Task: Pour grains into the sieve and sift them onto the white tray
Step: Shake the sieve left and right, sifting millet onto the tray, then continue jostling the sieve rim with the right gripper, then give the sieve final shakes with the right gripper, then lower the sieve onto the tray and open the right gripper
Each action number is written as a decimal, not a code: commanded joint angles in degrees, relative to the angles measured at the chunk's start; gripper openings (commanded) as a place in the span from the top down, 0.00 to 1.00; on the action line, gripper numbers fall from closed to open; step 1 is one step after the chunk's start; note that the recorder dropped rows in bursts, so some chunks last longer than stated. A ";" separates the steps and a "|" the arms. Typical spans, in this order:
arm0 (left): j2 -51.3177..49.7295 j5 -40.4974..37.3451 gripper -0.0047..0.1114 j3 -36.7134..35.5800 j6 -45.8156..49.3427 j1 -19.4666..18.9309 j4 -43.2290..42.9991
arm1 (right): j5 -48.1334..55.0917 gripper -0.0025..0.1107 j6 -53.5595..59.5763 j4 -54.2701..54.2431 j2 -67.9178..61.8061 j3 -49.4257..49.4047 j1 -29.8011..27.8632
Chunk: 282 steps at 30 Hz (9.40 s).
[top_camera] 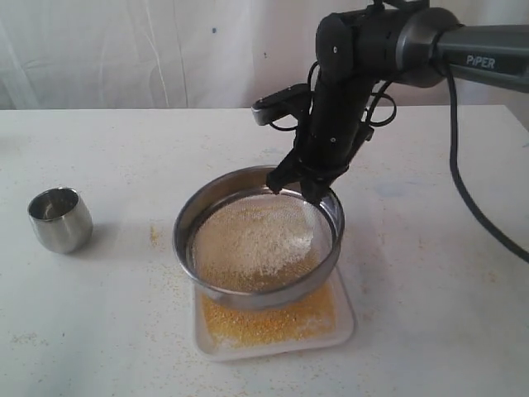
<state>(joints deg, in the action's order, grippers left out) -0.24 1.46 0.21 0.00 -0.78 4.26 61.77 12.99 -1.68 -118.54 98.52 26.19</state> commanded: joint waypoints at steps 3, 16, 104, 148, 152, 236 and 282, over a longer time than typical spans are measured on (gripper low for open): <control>0.24 0.18 0.96 -0.21 0.00 -0.26 -0.04 | 4.77 0.98 14.32 -11.88 0.86 -0.29 -0.89; 0.24 0.18 0.96 -0.21 0.00 -0.26 -0.04 | -1.90 0.98 -3.95 -9.07 0.74 -0.65 -4.39; 0.24 0.18 0.96 -0.21 0.00 -0.26 -0.04 | 0.12 0.98 12.13 -15.54 1.87 -2.95 -5.09; 0.24 0.18 0.96 -0.21 0.00 -0.26 -0.04 | 5.92 0.98 22.76 -22.93 3.23 -2.95 -4.85; 0.24 0.18 0.96 -0.21 0.00 -0.26 -0.04 | -2.21 0.98 6.87 -12.38 3.24 -2.95 -4.69; 0.24 0.18 0.96 -0.21 0.00 -0.26 -0.04 | 0.55 0.98 -0.36 -7.13 4.29 0.69 -1.96; 0.24 0.18 0.96 -0.21 0.00 -0.26 -0.04 | 2.44 0.75 2.18 -7.08 -6.84 0.69 -2.21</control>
<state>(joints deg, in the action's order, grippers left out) -0.24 1.46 0.21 0.00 -0.78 4.26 63.71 14.50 -8.64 -125.57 98.83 24.29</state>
